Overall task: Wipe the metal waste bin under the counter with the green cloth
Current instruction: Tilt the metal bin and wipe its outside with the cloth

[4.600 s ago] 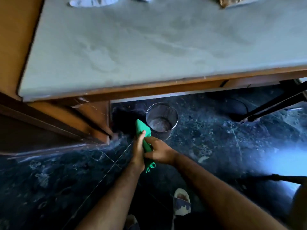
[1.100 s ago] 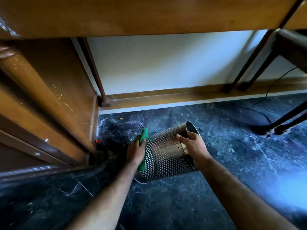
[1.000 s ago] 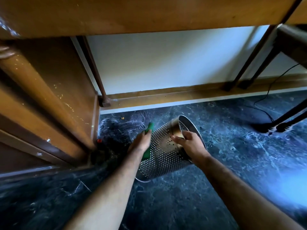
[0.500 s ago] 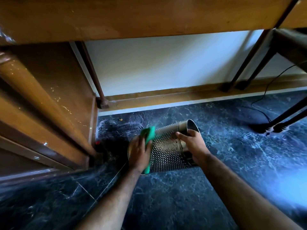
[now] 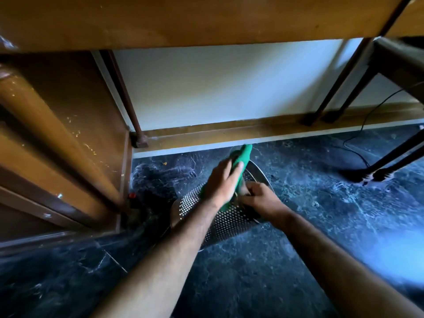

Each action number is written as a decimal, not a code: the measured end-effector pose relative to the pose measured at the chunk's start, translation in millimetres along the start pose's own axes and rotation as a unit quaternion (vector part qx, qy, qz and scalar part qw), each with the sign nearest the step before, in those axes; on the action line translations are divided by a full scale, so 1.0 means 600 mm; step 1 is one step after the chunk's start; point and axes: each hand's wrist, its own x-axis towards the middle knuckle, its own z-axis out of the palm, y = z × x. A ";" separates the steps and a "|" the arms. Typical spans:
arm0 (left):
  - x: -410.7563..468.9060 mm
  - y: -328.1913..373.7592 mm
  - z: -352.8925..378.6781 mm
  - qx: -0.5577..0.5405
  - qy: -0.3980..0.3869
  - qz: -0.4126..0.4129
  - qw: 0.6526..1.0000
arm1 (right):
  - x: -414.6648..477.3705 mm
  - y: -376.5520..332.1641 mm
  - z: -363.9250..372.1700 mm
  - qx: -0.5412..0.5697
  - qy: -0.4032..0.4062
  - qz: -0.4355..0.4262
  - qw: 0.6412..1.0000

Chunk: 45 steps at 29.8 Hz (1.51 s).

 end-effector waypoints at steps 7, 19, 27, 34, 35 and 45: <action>-0.080 -0.175 -0.025 0.134 0.058 -0.086 0.986 | 0.014 0.017 -0.002 0.148 0.150 0.088 0.974; 0.017 -0.029 -0.019 -0.027 0.057 -0.010 0.998 | -0.005 0.000 0.022 0.007 -0.029 -0.032 0.999; -0.082 -0.190 -0.044 0.079 0.076 -0.076 0.991 | 0.021 0.006 0.020 0.209 0.153 0.088 0.962; 0.004 -0.153 -0.065 -0.041 -0.027 -0.252 0.967 | 0.000 0.009 0.045 0.116 0.009 0.003 0.993; 0.018 -0.124 -0.057 -0.058 -0.020 -0.236 0.970 | -0.002 0.009 0.041 0.099 -0.009 -0.012 0.995; -0.085 -0.106 -0.016 -0.008 0.019 0.030 0.999 | 0.016 -0.008 0.019 0.100 0.157 0.031 0.982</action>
